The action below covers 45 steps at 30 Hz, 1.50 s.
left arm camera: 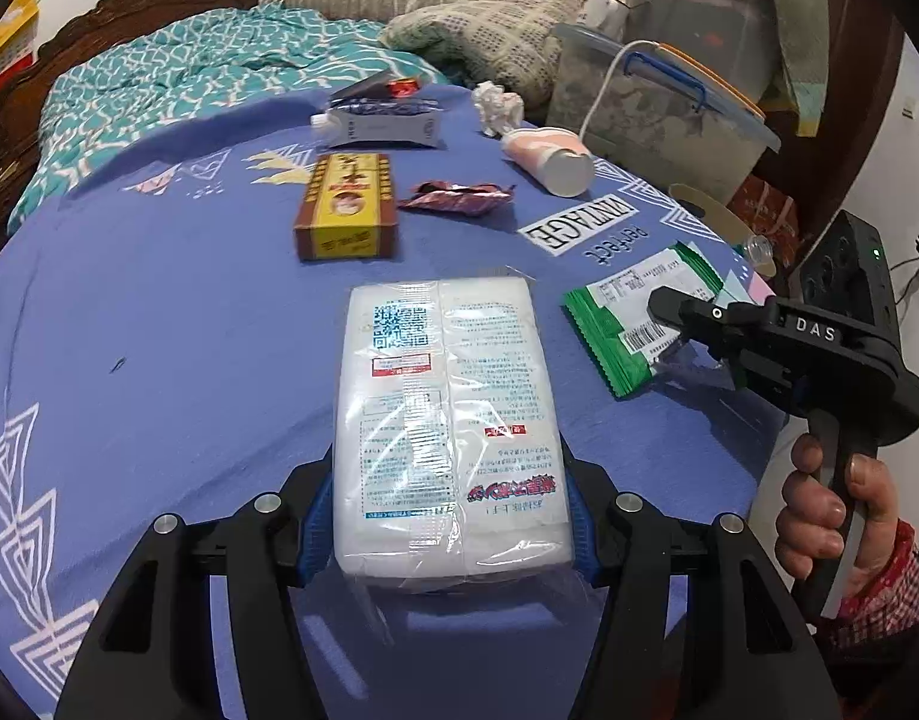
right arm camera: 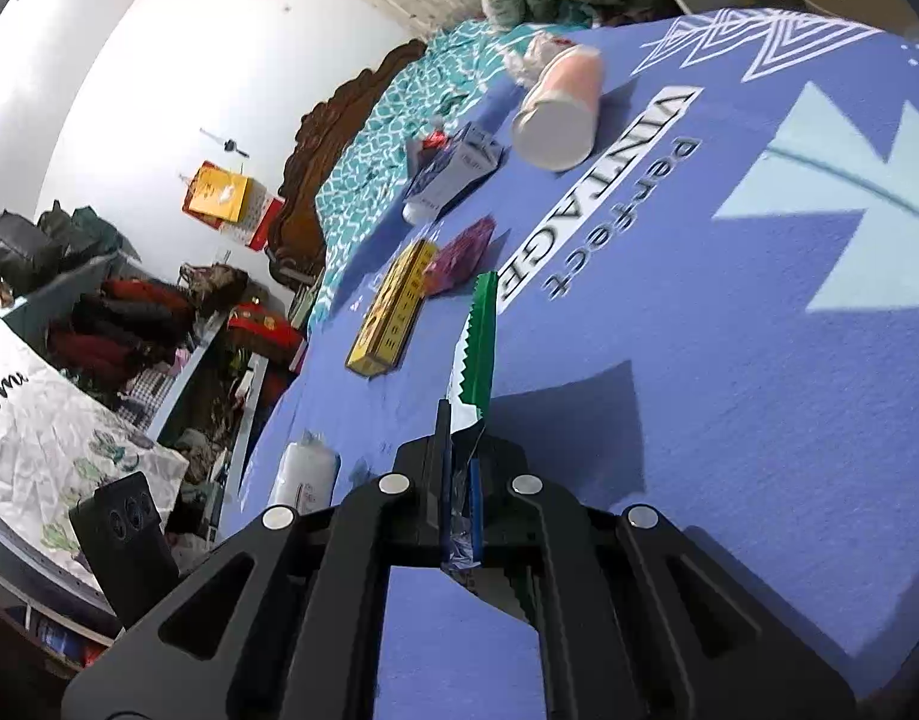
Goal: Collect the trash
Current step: 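Carry the tissue pack and wrapper to the beige bin and open both grippers, then return both tools over the remaining trash on the bed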
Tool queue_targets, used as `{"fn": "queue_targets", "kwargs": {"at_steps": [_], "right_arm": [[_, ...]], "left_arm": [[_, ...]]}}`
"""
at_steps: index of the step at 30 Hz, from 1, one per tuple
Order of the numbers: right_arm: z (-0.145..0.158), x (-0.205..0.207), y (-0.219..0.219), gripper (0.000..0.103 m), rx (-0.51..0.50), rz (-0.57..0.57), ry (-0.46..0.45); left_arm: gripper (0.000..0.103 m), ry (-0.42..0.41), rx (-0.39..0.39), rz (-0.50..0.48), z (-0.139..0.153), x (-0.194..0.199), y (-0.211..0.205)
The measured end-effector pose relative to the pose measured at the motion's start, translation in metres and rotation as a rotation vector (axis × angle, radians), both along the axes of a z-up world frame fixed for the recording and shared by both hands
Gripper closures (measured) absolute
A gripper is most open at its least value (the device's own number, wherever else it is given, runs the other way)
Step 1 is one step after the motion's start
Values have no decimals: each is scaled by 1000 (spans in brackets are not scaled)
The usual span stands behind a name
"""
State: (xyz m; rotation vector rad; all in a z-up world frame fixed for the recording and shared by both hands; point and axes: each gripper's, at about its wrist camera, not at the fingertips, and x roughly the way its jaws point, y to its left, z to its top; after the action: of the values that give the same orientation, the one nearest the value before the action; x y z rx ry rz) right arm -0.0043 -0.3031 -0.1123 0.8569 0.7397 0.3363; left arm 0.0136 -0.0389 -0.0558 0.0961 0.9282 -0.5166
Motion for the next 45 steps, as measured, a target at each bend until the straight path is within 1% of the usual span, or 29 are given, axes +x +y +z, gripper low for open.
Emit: {"fn": "queue_targets", "kwargs": {"at_steps": [2,5,7,10,12,13,16,18,19,22,25,26,27,28,30,32,33,35,36,37,39,41,45], "right_arm": [[3,0,-11,97,-2,-17,-12],[12,0,-32,97,-17,-50,-40],[20,-1,-52,97,-35,-86,-59],[27,-5,-92,97,-71,-167,-82],[30,-10,-126,97,-98,-235,-87],[31,-12,-143,97,-108,-270,-87],[33,-21,-197,97,-149,-379,-82],[33,-26,-234,97,-176,-451,-76],[32,-26,-251,97,-190,-483,-67],[28,-22,-295,96,-225,-541,-32],[25,-6,-325,93,-253,-567,1],[24,0,-333,93,-254,-569,15],[22,9,-340,93,-245,-564,30],[18,17,-345,93,-223,-553,42],[11,28,-348,93,-189,-553,62],[6,34,-350,90,-182,-546,73],[6,34,-346,84,-178,-542,75],[5,36,-341,41,-177,-541,81],[6,35,-340,14,-182,-550,74],[8,33,-338,14,-199,-572,62],[13,34,-335,15,-235,-571,64],[23,32,-331,15,-255,-593,54],[50,25,-316,15,-308,-639,-10]], "left_arm": [[46,10,-8,-29,4,6,-11],[46,51,-42,-97,13,20,-36],[46,83,-65,-160,21,32,-61],[46,97,-73,-242,32,47,-102],[46,101,-71,-305,39,58,-136],[46,103,-73,-353,44,66,-162],[46,101,-73,-450,53,82,-222],[46,115,-73,-519,55,92,-267],[46,130,-71,-560,55,99,-300],[46,158,-60,-625,50,112,-361],[44,140,-45,-646,44,128,-422],[38,143,-40,-641,40,133,-434],[27,150,-33,-632,36,139,-446],[22,159,-24,-613,30,146,-457],[21,181,-22,-586,21,156,-466],[21,209,-18,-566,13,164,-469],[21,218,-19,-555,12,167,-468],[21,228,-42,-535,12,172,-458],[21,226,-50,-529,13,173,-452],[21,221,-54,-517,15,173,-442],[21,220,-73,-507,19,172,-426],[21,207,-96,-493,24,169,-403],[21,161,-124,-467,37,155,-350]]}}
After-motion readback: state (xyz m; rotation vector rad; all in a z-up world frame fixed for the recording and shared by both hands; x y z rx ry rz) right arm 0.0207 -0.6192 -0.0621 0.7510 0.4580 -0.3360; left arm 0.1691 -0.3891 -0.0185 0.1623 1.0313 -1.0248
